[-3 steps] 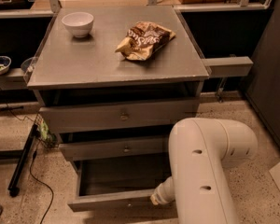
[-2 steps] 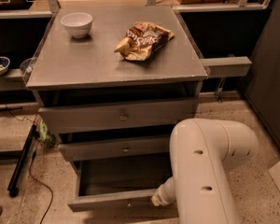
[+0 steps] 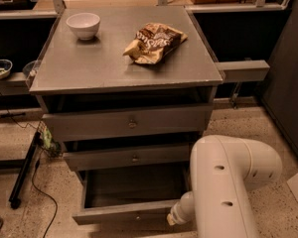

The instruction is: Close bottom drawer

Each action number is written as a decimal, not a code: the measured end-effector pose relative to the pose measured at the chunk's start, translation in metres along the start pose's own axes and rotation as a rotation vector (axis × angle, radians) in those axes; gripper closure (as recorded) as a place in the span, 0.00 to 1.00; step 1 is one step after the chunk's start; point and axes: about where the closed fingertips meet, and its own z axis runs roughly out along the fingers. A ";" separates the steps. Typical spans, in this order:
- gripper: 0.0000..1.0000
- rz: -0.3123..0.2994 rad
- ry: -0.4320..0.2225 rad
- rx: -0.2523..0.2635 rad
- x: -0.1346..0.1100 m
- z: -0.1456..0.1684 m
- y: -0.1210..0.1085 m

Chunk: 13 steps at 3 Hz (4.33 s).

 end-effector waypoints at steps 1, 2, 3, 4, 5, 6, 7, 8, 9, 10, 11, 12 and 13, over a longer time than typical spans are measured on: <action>1.00 0.003 0.003 0.000 0.001 0.001 -0.001; 1.00 0.020 -0.017 0.010 -0.009 0.002 -0.005; 1.00 0.019 -0.043 0.016 -0.029 0.003 -0.005; 1.00 0.019 -0.044 0.016 -0.029 0.002 -0.004; 1.00 0.016 -0.055 0.017 -0.033 0.001 -0.004; 0.85 0.016 -0.055 0.017 -0.033 0.001 -0.004; 0.62 0.016 -0.055 0.017 -0.033 0.001 -0.004; 0.38 0.016 -0.055 0.017 -0.033 0.001 -0.004; 0.15 0.016 -0.055 0.017 -0.033 0.001 -0.004; 0.00 0.016 -0.054 0.017 -0.033 0.001 -0.004; 0.03 0.016 -0.054 0.017 -0.033 0.001 -0.004; 0.25 0.016 -0.054 0.017 -0.033 0.001 -0.004; 0.48 0.016 -0.054 0.017 -0.033 0.001 -0.004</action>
Offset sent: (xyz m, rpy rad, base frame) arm 0.0289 0.0011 0.0000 0.0016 -0.0449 -0.0652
